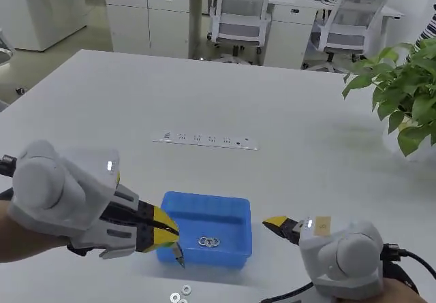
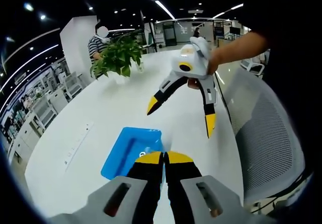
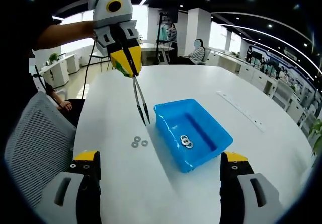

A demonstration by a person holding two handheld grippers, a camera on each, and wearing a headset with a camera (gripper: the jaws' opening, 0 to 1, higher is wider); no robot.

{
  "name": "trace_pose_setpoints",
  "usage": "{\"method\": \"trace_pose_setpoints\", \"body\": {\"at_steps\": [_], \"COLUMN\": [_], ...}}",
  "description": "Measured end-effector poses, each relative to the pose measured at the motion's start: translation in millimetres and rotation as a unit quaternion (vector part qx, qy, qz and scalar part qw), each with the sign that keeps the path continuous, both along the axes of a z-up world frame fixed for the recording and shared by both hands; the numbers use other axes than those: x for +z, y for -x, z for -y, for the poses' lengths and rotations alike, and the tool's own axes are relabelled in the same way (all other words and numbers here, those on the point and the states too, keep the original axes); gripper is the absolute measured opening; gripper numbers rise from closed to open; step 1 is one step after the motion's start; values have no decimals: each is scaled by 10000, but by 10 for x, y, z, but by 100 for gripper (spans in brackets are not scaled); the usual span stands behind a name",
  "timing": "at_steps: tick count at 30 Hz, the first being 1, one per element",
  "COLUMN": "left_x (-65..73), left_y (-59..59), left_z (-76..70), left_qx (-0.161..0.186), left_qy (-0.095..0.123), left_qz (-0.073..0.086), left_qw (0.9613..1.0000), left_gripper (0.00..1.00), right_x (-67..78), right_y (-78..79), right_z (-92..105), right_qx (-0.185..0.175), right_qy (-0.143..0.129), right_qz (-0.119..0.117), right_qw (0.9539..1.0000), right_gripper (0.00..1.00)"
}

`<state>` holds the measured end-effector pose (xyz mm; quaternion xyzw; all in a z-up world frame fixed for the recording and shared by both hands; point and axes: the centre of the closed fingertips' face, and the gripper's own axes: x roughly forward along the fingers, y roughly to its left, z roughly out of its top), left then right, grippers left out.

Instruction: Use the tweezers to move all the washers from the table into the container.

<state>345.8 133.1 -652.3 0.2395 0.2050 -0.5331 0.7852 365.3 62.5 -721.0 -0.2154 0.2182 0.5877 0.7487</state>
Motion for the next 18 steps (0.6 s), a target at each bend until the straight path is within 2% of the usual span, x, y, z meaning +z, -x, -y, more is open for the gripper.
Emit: {"method": "trace_pose_setpoints", "body": {"at_steps": [18], "left_x": [-251], "left_y": [168], "left_z": [93], "left_qx": [-250], "left_qy": [-163], "left_qz": [-299], "left_qw": [9991], "left_gripper": [5], "right_x": [-80], "right_y": [60], "right_z": [15], "right_qx": [-34], "right_qy": [33], "right_qz": [-101], "right_qw": [9999], "right_gripper": [100]}}
